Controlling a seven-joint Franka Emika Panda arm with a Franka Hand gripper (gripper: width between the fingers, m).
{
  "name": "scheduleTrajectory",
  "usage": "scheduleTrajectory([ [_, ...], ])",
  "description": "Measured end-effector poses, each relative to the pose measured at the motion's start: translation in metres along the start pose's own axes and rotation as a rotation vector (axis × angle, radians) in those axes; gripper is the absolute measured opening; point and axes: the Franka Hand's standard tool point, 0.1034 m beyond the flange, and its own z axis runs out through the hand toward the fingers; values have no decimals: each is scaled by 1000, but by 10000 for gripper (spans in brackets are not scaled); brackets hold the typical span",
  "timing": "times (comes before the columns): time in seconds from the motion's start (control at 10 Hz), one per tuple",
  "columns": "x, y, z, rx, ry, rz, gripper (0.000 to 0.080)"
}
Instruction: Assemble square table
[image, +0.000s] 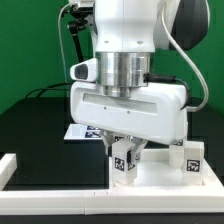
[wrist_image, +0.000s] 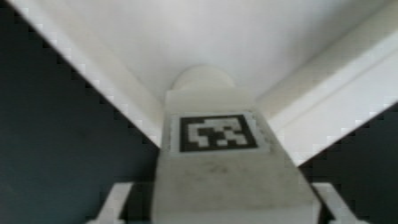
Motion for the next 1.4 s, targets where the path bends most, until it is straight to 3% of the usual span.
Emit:
scheduleTrajectory([
  [0.2, 2, 6, 0, 34, -39, 359, 291],
  [0.3, 2, 8, 1, 39, -53, 517, 291],
  [0.6, -5, 6, 1, 73, -75, 810, 292],
  [0.7, -5, 7, 1, 72, -75, 816, 292],
  [0.8, -5, 7, 2, 72, -72, 774, 404],
  [0.9, -7, 6, 1, 66, -64, 704, 404],
  [1.1, -16, -4, -1, 64, -16, 291, 629],
  [1.4, -17, -4, 0, 62, -7, 76, 648],
])
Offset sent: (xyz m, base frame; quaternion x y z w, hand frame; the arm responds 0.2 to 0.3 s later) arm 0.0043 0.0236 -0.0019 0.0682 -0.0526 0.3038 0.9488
